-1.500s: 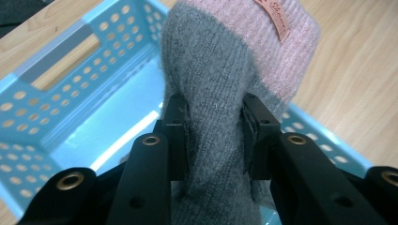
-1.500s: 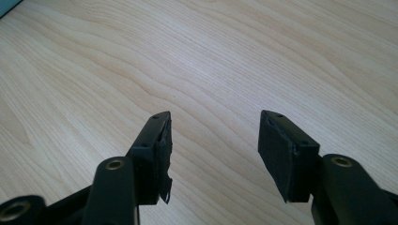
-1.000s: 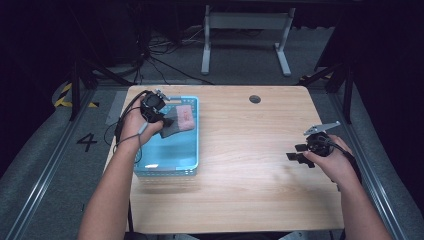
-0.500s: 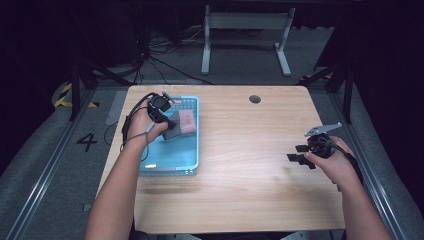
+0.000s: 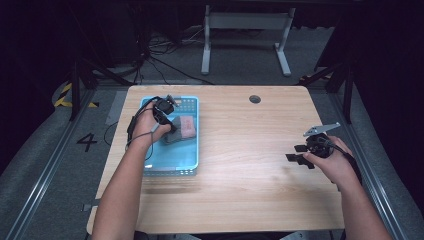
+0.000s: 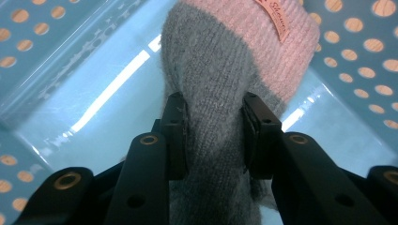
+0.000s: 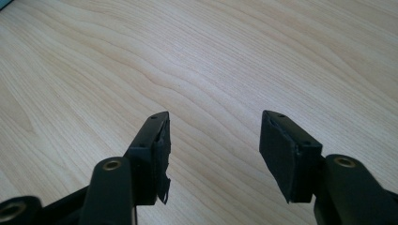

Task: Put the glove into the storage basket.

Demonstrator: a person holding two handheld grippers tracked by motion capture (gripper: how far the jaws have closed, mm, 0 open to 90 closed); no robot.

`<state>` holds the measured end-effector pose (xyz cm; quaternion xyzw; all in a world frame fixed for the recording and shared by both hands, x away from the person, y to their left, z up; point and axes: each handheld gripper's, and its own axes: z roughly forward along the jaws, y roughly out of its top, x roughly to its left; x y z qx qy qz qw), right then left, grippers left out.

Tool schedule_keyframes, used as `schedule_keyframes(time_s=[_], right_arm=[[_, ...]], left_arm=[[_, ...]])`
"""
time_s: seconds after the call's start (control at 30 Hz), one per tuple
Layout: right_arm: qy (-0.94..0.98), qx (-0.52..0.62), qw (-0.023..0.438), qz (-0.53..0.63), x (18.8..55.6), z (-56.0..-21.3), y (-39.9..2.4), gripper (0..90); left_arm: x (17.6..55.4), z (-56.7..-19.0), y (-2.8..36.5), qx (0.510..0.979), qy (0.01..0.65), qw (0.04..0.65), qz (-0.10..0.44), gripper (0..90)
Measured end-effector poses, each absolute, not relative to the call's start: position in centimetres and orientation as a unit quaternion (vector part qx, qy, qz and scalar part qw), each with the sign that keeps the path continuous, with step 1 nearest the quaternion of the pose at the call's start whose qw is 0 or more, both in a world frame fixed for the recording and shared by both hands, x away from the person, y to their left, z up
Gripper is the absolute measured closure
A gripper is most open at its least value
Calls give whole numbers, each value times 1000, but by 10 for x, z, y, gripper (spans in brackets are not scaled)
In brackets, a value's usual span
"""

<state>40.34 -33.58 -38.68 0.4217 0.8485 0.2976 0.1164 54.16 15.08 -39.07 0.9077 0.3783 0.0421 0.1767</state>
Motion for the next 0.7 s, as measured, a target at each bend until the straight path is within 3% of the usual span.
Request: schedule_keyframes(time_s=[0.5,0.7], right_arm=[[849,418,117,300,404,-386,-336,439],[849,419,117,301,403,-385,-336,439]], left_arm=[[552,-411,154,902,389,183,42,628],[552,-415,154,898,402,171,46,514]])
